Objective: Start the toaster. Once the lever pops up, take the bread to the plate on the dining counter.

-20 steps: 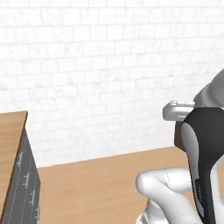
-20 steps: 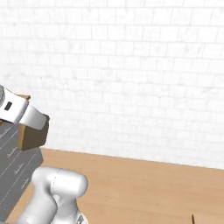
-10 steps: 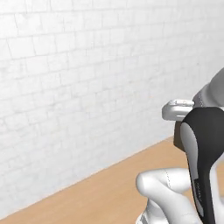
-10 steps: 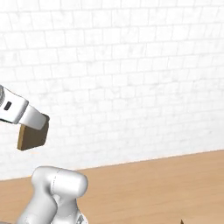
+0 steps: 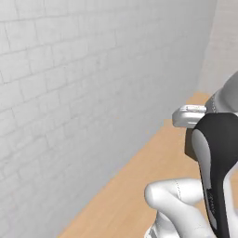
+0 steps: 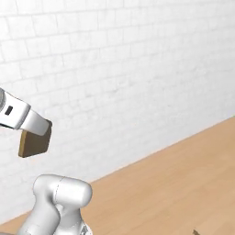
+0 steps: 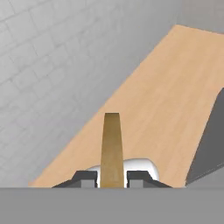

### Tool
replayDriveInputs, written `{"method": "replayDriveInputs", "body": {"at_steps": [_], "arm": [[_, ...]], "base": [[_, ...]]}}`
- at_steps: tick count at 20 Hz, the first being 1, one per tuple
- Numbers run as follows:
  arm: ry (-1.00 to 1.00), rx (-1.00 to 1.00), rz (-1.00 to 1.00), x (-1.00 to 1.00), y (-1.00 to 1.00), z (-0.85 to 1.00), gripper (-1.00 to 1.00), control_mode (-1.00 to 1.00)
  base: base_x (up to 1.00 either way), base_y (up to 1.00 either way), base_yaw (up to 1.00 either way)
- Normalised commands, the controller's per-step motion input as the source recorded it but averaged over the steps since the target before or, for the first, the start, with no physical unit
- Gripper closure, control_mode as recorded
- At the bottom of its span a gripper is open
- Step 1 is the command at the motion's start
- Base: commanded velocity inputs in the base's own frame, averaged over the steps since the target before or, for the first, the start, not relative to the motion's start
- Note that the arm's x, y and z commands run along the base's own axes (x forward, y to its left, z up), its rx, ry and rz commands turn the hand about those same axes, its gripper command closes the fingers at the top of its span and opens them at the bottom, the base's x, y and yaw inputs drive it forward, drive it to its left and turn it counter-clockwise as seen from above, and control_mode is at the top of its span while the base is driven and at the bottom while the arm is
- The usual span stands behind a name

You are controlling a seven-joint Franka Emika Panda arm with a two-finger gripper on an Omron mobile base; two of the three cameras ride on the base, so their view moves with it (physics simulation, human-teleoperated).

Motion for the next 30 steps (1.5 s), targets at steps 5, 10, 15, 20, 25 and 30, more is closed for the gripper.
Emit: {"method": "replayDriveInputs", "body": {"at_steps": [5,10,15,20,25,30], "arm": [[0.00,0.00,0.00,0.00,0.00,0.00,1.00,1.00],[0.00,0.00,0.00,0.00,0.00,0.00,1.00,1.00],[0.00,0.00,0.00,0.00,0.00,0.00,1.00,1.00],[0.00,0.00,0.00,0.00,0.00,0.00,1.00,1.00],[0.00,0.00,0.00,0.00,0.00,0.00,1.00,1.00],[0.00,0.00,0.00,0.00,0.00,0.00,1.00,1.00]], "base": [[0.46,0.39,-0.69],[0.57,0.33,-0.66],[0.73,0.19,-0.60],[0.99,0.07,-0.41],[1.00,0.03,-0.29],[1.00,0.10,-0.28]]}}
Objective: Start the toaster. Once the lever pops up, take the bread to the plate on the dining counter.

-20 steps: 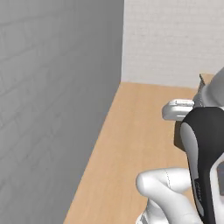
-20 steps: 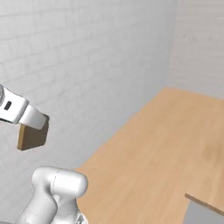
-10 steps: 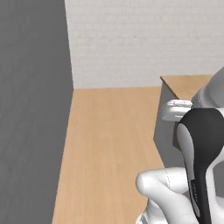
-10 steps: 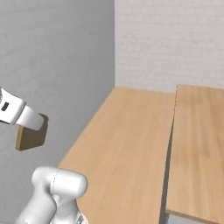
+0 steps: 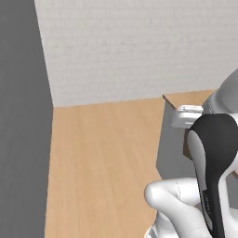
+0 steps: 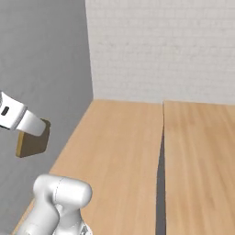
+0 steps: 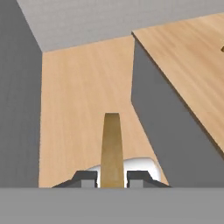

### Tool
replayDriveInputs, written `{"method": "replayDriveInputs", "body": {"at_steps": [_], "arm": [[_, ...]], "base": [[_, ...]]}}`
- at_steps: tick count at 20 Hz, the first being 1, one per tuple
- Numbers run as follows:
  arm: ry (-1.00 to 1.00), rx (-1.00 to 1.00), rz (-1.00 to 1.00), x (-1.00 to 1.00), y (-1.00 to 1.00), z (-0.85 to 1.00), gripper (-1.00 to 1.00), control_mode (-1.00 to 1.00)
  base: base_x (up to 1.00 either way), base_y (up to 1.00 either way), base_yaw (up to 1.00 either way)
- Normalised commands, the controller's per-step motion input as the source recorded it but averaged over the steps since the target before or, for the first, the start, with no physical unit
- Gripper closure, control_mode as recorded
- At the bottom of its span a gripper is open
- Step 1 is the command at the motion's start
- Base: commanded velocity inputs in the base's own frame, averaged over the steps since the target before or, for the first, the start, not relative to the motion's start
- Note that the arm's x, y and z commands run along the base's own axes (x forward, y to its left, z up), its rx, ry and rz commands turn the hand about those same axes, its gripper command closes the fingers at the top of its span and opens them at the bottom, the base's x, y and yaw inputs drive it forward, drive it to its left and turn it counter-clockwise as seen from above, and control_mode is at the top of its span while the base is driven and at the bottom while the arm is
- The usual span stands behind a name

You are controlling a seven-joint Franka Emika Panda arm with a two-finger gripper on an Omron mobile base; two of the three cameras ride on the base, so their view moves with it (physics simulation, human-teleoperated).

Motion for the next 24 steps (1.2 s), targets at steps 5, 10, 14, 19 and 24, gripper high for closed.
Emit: {"method": "replayDriveInputs", "body": {"at_steps": [5,10,14,19,24], "arm": [[0.00,0.00,0.00,0.00,0.00,0.00,1.00,1.00],[0.00,0.00,0.00,0.00,0.00,0.00,1.00,1.00],[0.00,0.00,0.00,0.00,0.00,0.00,1.00,1.00],[0.00,0.00,0.00,0.00,0.00,0.00,1.00,1.00],[0.00,0.00,0.00,0.00,0.00,0.00,1.00,1.00]], "base": [[1.00,0.17,-0.29],[1.00,0.20,-0.29],[1.00,0.23,-0.29],[1.00,0.20,-0.30],[1.00,0.28,-0.35]]}}
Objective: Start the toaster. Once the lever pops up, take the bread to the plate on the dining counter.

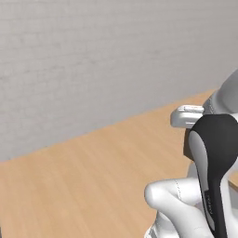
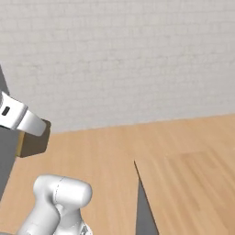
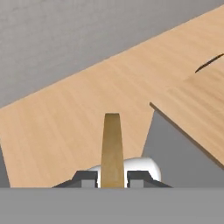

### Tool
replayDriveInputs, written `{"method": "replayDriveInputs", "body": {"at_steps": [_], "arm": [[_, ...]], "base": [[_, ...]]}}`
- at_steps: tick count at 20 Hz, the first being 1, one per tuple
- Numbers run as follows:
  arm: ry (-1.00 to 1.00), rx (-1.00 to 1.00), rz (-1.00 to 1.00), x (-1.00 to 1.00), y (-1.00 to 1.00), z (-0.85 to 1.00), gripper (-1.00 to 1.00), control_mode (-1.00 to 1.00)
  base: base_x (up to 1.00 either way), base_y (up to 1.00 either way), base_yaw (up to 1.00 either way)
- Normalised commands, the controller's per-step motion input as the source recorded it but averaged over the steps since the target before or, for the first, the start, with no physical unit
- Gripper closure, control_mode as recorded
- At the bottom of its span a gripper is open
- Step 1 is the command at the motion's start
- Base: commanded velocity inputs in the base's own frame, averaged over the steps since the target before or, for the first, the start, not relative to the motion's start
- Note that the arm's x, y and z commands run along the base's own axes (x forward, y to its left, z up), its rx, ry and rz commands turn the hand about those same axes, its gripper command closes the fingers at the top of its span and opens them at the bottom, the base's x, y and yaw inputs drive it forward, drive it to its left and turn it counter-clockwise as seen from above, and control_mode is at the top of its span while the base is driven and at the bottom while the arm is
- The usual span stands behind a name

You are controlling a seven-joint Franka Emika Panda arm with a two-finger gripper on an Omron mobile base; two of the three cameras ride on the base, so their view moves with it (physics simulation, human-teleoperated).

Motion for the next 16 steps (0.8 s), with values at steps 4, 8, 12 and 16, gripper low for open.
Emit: {"method": "replayDriveInputs", "body": {"at_steps": [4,8,12,16], "arm": [[0.00,0.00,0.00,0.00,0.00,0.00,1.00,1.00],[0.00,0.00,0.00,0.00,0.00,0.00,1.00,1.00],[0.00,0.00,0.00,0.00,0.00,0.00,1.00,1.00],[0.00,0.00,0.00,0.00,0.00,0.00,1.00,1.00]], "base": [[1.00,0.29,-0.42],[1.00,0.37,-0.48],[0.98,0.39,-0.51],[0.95,0.39,-0.53]]}}
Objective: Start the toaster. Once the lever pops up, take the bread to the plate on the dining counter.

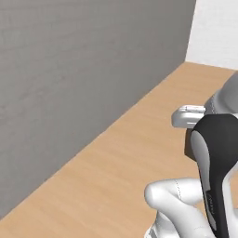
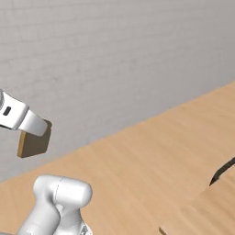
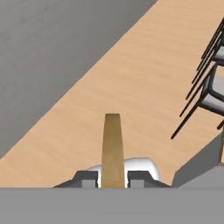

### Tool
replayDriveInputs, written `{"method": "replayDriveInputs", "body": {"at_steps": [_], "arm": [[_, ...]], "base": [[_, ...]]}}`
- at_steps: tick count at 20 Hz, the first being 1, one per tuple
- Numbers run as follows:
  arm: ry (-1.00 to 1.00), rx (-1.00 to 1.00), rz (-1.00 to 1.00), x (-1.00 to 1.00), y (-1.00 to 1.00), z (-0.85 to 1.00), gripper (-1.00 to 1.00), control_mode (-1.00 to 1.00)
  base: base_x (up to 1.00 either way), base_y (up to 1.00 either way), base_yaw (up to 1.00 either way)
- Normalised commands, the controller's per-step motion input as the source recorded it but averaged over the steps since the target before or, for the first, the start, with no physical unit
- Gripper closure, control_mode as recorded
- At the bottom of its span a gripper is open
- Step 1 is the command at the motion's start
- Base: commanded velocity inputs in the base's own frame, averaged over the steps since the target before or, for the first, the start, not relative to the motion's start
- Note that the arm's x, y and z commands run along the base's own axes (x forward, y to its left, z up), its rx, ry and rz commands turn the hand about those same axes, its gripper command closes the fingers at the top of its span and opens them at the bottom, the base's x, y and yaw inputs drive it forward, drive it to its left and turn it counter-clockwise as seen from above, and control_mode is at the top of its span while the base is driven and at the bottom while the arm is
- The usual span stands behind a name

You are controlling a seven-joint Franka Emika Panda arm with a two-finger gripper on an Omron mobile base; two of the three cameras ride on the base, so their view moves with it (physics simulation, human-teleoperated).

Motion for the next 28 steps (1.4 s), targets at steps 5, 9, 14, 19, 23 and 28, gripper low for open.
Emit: {"method": "replayDriveInputs", "body": {"at_steps": [5,9,14,19,23,28], "arm": [[0.00,0.00,0.00,0.00,0.00,0.00,1.00,1.00],[0.00,0.00,0.00,0.00,0.00,0.00,1.00,1.00],[0.00,0.00,0.00,0.00,0.00,0.00,1.00,1.00],[0.00,0.00,0.00,0.00,0.00,0.00,1.00,1.00],[0.00,0.00,0.00,0.00,0.00,0.00,1.00,1.00],[0.00,0.00,0.00,0.00,0.00,0.00,1.00,1.00]], "base": [[0.98,0.36,-0.52],[0.99,0.30,-0.51],[1.00,0.26,-0.50],[1.00,0.25,-0.50],[0.99,0.26,-0.51],[0.97,0.38,-0.50]]}}
